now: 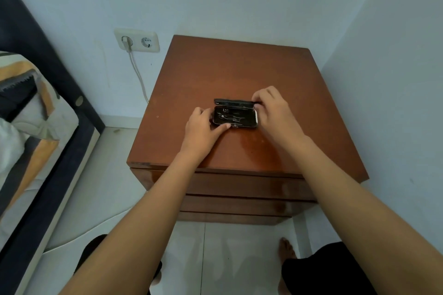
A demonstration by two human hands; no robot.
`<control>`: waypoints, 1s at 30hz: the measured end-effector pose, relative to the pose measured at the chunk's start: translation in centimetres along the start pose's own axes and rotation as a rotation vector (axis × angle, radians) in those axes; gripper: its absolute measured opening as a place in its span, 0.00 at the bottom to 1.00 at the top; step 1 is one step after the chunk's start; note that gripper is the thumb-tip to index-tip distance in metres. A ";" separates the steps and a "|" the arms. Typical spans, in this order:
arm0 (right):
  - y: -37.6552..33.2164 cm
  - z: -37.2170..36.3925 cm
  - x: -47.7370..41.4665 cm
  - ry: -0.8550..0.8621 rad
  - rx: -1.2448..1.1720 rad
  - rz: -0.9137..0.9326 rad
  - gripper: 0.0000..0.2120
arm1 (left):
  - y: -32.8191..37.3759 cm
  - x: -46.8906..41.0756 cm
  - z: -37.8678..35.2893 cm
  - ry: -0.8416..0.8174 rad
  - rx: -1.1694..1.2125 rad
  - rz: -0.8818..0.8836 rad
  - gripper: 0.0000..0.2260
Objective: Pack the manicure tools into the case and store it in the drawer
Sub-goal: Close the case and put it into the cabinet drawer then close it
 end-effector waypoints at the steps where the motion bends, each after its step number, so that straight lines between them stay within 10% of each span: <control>1: 0.2 -0.5 0.6 -0.016 0.005 0.012 0.06 | 0.0 0.0 0.0 0.024 -0.001 0.011 0.21; 30: 3.4 -2.7 3.2 0.111 -0.090 -0.298 0.17 | 0.4 0.8 0.0 0.048 -0.156 -0.016 0.24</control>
Point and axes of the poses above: each hand's wrist, its own x-axis away from the middle knuckle, its own z-axis out of the back of the hand, y = z × x, the point moved 9 cm from there along -x, towards the middle knuckle, and after that the axes turned 4 degrees about -z, right-handed, at the moved point
